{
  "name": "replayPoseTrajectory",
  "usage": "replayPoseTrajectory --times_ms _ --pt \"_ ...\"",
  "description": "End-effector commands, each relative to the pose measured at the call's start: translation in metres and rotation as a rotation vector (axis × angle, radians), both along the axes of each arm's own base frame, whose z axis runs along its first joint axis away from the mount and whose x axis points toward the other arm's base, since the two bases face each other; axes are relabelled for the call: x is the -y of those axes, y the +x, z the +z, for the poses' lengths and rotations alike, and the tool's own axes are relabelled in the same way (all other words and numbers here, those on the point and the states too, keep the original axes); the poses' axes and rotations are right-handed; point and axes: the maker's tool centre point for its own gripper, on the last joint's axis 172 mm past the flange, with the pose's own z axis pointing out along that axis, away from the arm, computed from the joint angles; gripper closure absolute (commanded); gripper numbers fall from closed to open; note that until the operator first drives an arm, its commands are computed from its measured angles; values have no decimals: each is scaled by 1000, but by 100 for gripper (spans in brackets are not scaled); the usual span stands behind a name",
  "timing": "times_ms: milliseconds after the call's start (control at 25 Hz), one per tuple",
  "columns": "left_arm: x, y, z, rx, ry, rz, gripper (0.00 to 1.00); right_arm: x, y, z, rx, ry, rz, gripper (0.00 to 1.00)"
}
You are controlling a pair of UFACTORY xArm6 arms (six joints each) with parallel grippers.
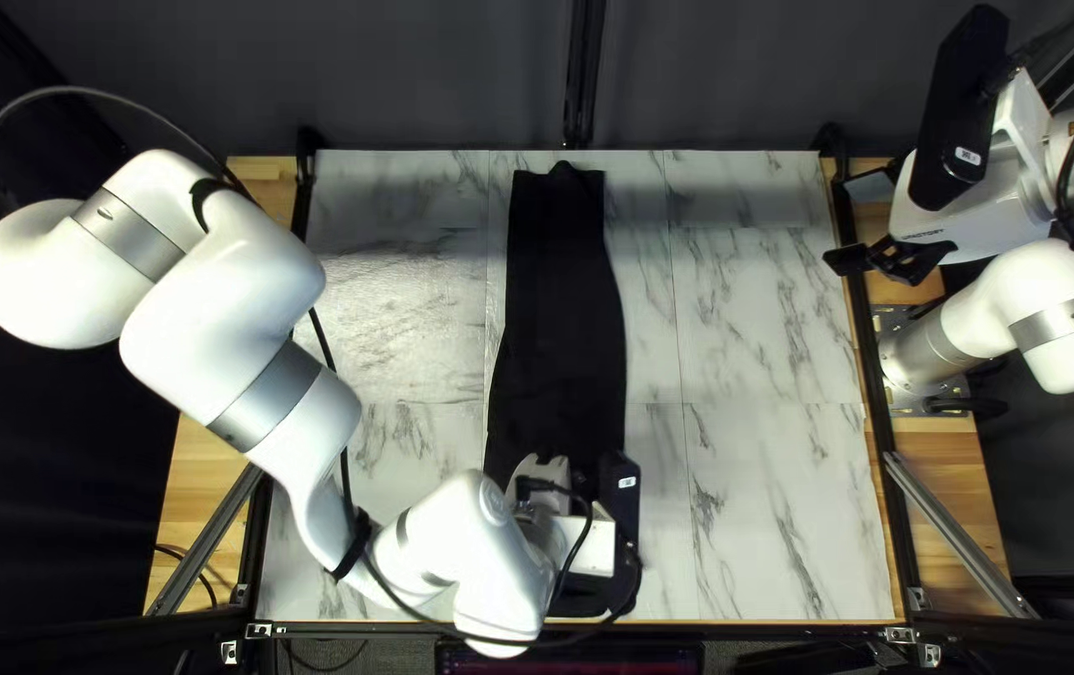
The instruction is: Fold t-shirt
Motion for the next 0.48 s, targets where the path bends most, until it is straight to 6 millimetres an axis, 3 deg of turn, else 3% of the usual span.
replayPoseTrajectory --times_ms 40,80,120,280,480 --pt "10 20 -20 -36 -51 -20 100 0 0 0 0 0 0 0" --pt "11 22 -21 -40 -58 -22 24 0 0 0 0 0 0 0" --pt "10 23 -21 -43 -74 -24 0 0 0 0 0 0 0 0" --pt "4 10 -9 -27 -105 -14 0 0 0 0 0 0 0 0" --pt "-3 -24 11 21 -108 31 0 0 0 0 0 0 0 0"
